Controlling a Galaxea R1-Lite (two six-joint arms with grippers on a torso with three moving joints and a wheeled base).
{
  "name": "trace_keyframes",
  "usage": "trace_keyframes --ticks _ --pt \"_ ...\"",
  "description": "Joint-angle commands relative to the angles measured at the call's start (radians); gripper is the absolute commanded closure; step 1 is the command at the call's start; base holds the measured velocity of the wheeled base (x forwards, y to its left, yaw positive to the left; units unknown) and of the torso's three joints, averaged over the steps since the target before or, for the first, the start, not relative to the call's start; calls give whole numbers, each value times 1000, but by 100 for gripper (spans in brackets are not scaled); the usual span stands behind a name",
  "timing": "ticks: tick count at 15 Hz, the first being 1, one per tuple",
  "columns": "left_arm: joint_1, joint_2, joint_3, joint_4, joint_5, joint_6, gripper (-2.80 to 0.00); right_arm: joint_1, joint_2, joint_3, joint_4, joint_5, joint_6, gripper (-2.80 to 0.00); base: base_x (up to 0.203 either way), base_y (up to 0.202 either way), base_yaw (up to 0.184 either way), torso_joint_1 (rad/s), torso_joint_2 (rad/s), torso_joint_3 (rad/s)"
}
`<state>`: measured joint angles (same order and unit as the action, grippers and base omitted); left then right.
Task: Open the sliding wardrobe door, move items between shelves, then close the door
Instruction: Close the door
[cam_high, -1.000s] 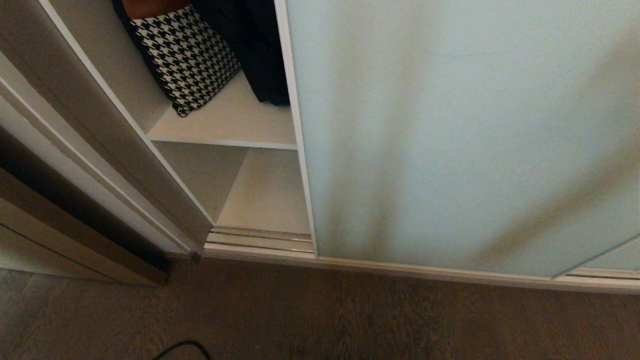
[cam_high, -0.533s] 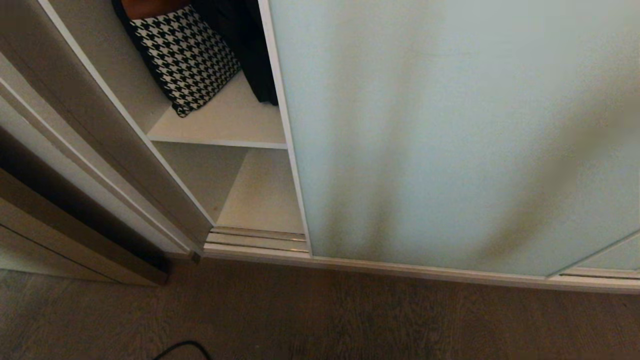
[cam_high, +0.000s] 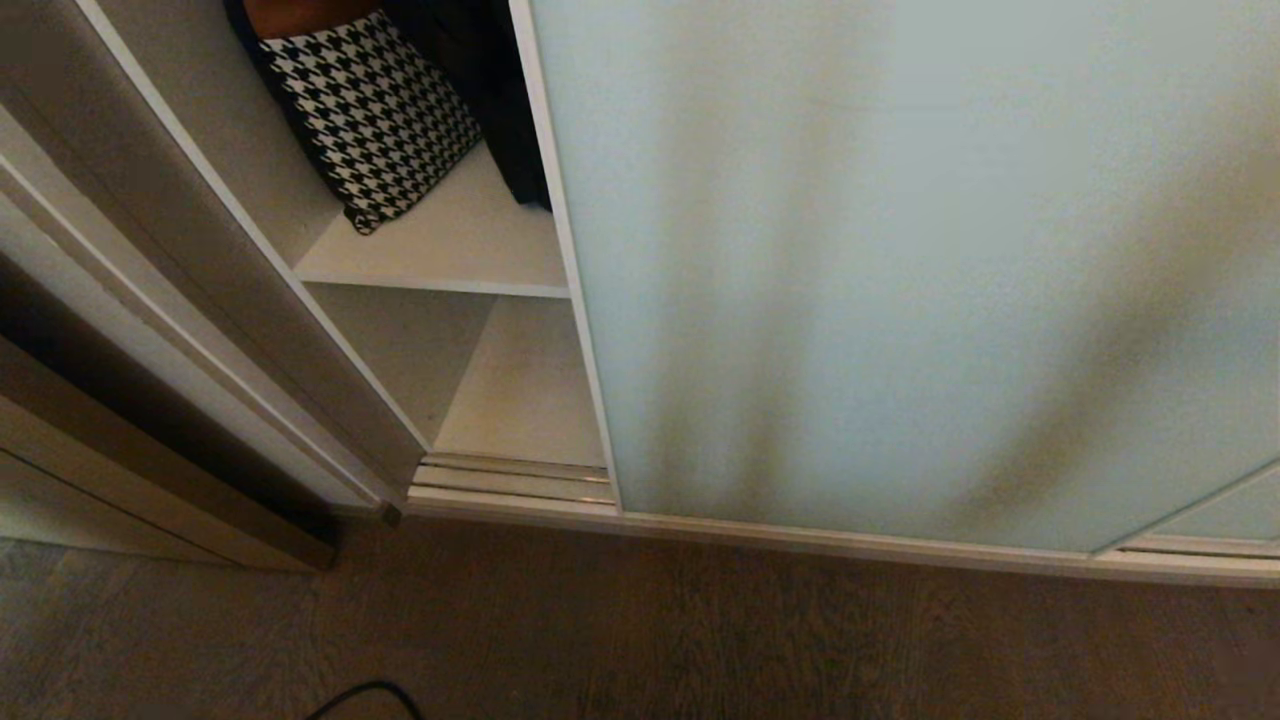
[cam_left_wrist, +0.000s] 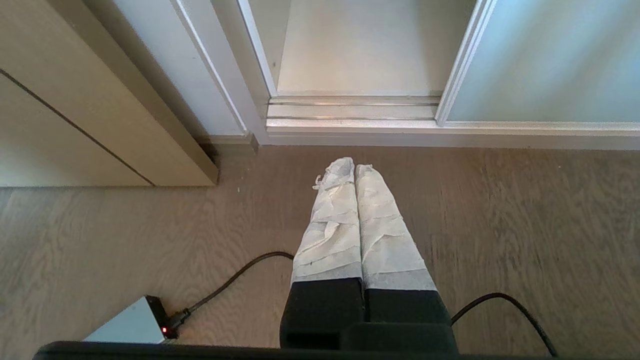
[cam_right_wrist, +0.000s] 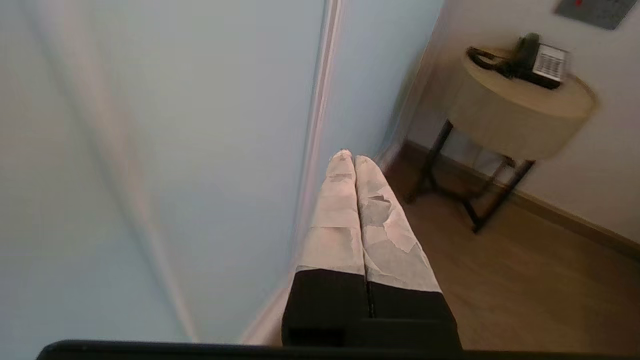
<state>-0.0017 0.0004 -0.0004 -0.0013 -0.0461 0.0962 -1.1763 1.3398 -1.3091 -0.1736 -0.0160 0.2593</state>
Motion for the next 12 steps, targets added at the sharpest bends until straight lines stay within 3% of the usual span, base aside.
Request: trace_keyframes --ticks 1,5,7,9,10,12 --pt "0 0 -1 0 0 0 0 -37 212 -165 3 60 40 0 0 0 0 0 0 0" --pt "0 0 0 0 -1 0 0 -51 423 -493 166 366 198 0 0 0 0 0 0 0" --pt "-1 0 0 0 0 0 0 -54 482 -595 271 570 293 0 0 0 0 0 0 0" --pt "0 0 0 0 0 0 0 -61 516 -621 300 725 383 0 0 0 0 0 0 0" --pt "0 0 0 0 0 0 0 -63 530 -623 305 764 412 0 0 0 0 0 0 0" --pt "0 0 -1 0 0 0 0 -63 551 -624 304 770 444 0 0 0 0 0 0 0"
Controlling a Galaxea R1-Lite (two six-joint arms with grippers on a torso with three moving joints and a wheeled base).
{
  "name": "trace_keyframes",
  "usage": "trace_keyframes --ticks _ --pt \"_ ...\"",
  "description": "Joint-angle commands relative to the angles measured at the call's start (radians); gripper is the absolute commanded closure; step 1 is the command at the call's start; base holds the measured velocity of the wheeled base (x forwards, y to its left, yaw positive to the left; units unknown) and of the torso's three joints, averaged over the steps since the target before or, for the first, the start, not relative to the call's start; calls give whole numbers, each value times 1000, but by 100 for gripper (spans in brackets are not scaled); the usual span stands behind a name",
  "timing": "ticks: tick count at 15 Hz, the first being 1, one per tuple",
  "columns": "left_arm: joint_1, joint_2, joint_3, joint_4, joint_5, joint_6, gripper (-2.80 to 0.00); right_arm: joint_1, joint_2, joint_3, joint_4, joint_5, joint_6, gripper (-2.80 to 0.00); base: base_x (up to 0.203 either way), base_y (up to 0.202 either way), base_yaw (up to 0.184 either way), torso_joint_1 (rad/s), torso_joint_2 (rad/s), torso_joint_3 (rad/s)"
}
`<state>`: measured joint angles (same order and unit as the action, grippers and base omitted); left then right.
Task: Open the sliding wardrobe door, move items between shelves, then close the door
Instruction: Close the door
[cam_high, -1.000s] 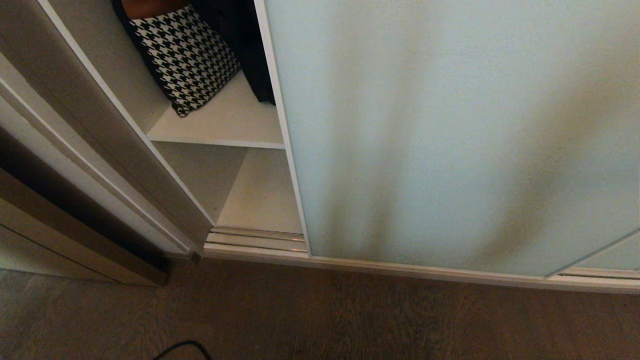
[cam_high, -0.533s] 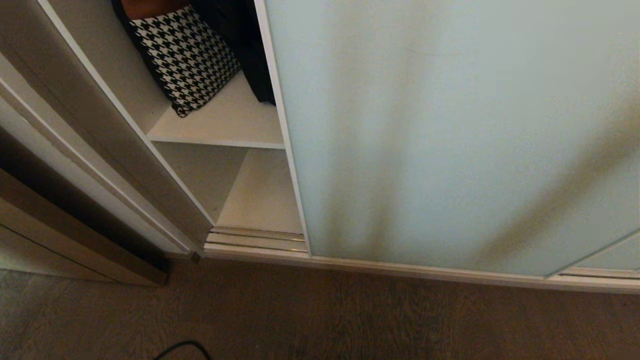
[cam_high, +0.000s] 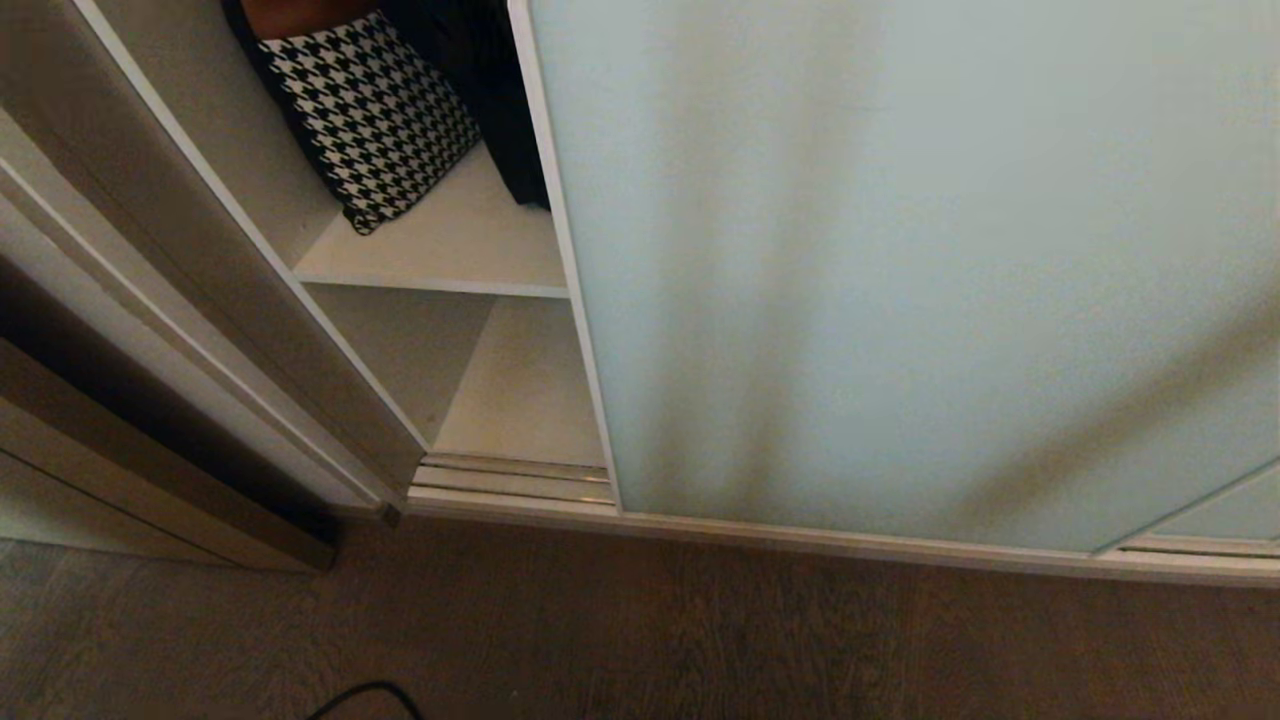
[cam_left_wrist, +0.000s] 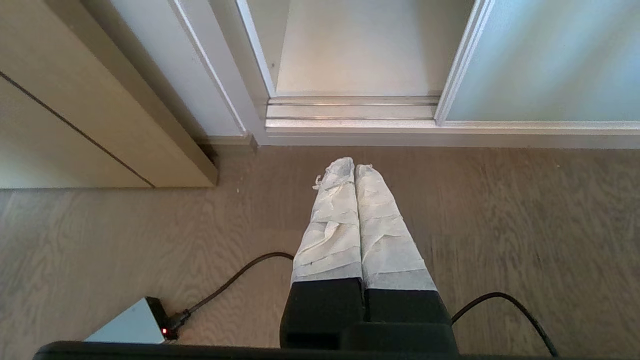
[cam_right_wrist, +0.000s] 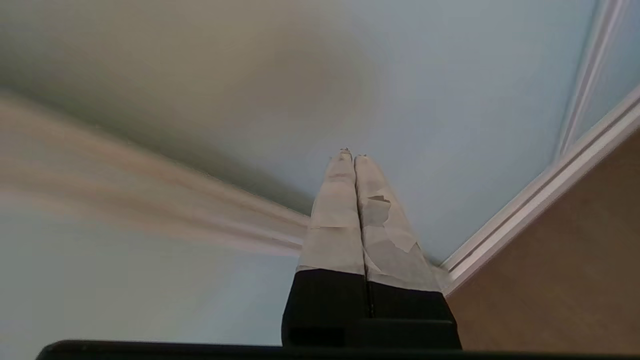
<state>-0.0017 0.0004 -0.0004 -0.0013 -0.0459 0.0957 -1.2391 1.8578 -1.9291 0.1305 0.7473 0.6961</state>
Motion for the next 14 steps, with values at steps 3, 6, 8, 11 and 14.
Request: trace_keyframes --ticks 3,6,8,11,14 --pt "0 0 -1 0 0 1 0 2 46 1 15 31 21 0 0 0 0 0 0 0" --pt "0 0 0 0 0 1 0 1 45 1 27 161 117 0 0 0 0 0 0 0" --pt "0 0 0 0 0 1 0 13 48 5 30 184 131 0 0 0 0 0 0 0" --pt "-1 0 0 0 0 1 0 71 54 22 31 177 126 0 0 0 0 0 0 0" --pt "-1 0 -1 0 0 1 0 100 66 21 31 174 126 0 0 0 0 0 0 0"
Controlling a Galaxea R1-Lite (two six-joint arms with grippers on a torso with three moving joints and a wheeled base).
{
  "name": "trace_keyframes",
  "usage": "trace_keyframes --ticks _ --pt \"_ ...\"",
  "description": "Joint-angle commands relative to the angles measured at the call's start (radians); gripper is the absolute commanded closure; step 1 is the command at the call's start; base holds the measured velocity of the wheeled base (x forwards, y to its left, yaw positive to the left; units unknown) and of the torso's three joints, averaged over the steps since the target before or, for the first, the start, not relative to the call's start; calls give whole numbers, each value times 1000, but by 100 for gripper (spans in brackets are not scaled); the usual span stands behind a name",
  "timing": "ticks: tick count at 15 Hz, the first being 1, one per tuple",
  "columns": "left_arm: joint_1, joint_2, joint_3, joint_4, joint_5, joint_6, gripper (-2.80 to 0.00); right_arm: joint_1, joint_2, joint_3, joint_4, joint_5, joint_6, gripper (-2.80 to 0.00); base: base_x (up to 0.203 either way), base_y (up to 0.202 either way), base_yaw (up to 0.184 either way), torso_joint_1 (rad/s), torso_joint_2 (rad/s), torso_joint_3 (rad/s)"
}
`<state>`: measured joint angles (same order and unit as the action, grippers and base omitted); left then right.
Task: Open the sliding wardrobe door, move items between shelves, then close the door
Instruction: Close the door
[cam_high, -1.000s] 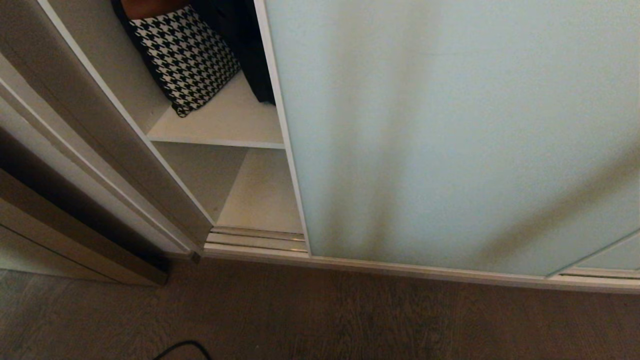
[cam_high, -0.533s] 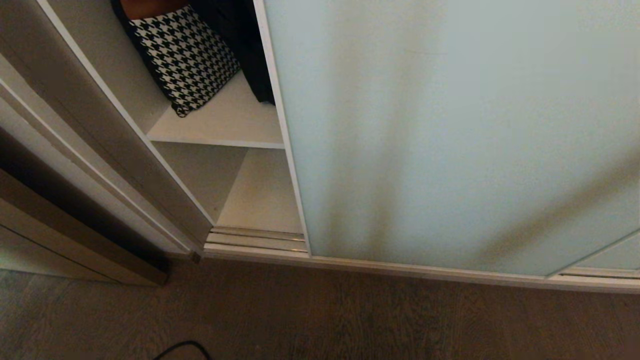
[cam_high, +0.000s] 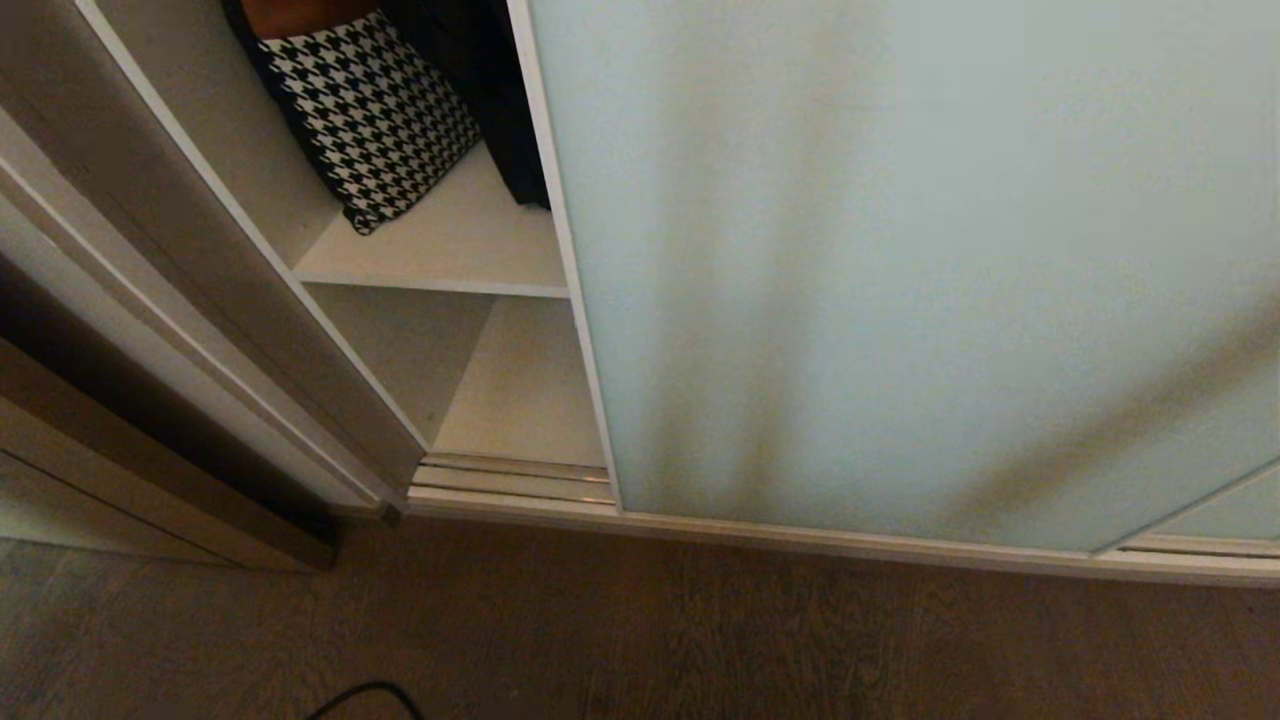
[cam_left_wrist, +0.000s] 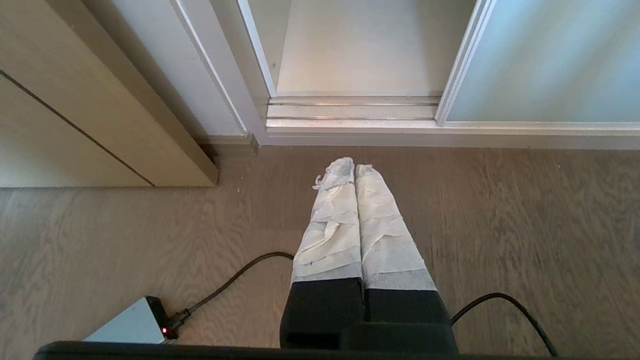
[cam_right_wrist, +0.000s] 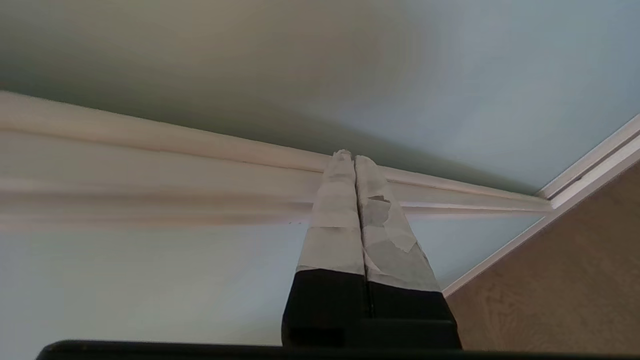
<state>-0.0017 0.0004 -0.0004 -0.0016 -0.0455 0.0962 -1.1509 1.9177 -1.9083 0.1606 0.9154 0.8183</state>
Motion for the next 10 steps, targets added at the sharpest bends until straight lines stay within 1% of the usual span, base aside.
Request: trace_keyframes --ticks 1,5,7,10 --pt "0 0 0 0 0 0 0 19 8 -3 0 5 4 0 0 0 0 0 0 0" --pt "0 0 0 0 -1 0 0 45 27 -11 -10 -9 4 0 0 0 0 0 0 0" --pt "0 0 0 0 0 0 0 63 34 -12 -12 -34 4 0 0 0 0 0 0 0" --pt "0 0 -1 0 0 0 0 63 26 -8 -9 -43 5 0 0 0 0 0 0 0"
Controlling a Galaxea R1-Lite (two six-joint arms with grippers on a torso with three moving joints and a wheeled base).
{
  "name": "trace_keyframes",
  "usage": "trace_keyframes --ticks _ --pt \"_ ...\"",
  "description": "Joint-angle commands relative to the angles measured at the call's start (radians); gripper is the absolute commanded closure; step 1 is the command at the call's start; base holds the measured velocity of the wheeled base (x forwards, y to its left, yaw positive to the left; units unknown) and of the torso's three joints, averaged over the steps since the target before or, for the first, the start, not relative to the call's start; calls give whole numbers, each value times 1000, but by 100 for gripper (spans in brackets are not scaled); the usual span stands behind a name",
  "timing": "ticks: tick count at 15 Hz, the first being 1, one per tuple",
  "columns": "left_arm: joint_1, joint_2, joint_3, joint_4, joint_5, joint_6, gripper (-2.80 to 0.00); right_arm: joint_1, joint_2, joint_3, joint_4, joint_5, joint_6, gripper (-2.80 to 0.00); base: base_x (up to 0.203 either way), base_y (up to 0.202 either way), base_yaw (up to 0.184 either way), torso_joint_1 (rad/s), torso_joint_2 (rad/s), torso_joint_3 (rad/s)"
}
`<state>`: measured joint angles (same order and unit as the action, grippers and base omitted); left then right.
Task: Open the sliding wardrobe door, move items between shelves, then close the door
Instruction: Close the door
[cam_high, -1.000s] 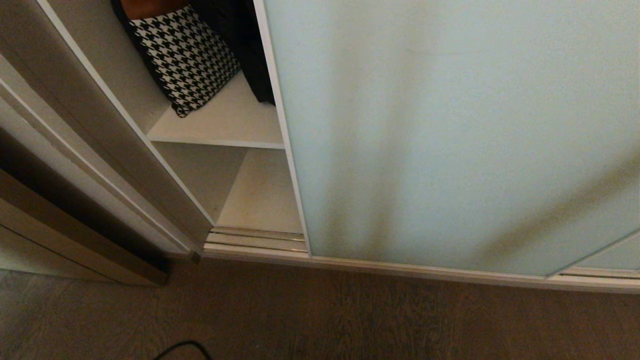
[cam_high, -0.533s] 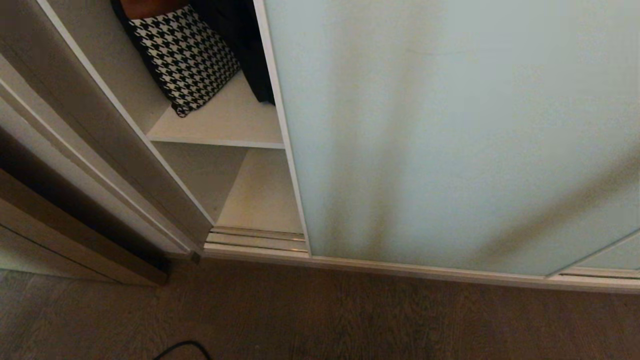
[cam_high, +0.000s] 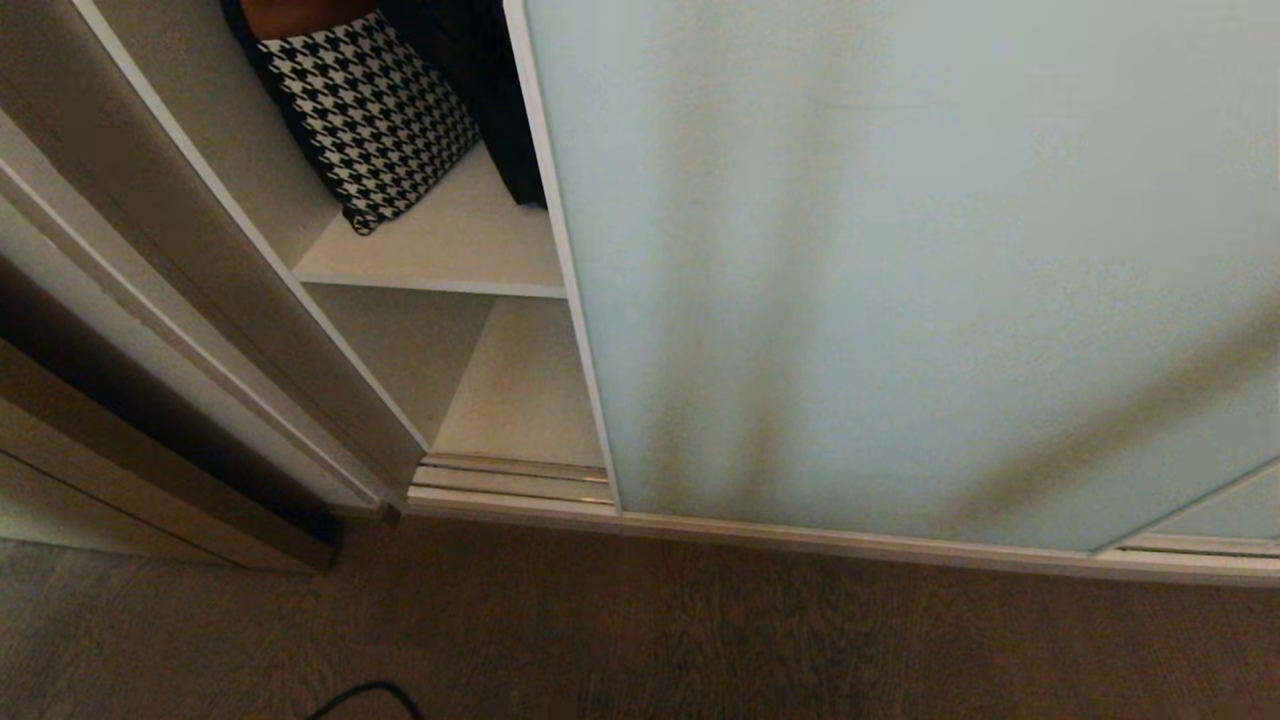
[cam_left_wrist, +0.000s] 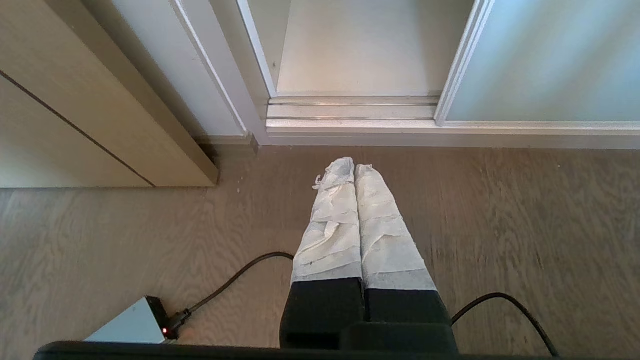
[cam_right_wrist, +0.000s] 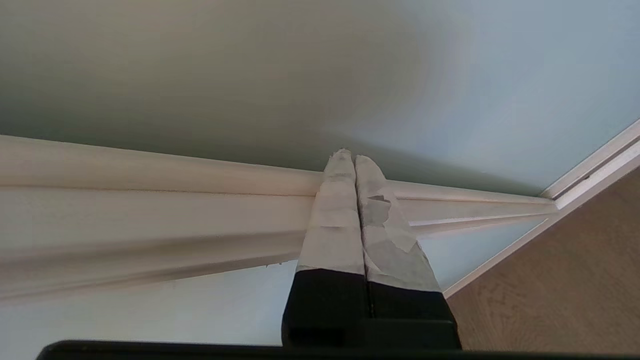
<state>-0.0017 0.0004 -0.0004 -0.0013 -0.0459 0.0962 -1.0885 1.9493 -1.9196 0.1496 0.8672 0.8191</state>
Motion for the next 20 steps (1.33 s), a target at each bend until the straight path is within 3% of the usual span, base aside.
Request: trace_keyframes --ticks 1,20 --pt "0 0 0 0 0 0 0 2 -14 10 3 6 5 0 0 0 0 0 0 0" --pt "0 0 -1 0 0 0 0 140 -328 337 -1 13 -3 0 0 0 0 0 0 0"
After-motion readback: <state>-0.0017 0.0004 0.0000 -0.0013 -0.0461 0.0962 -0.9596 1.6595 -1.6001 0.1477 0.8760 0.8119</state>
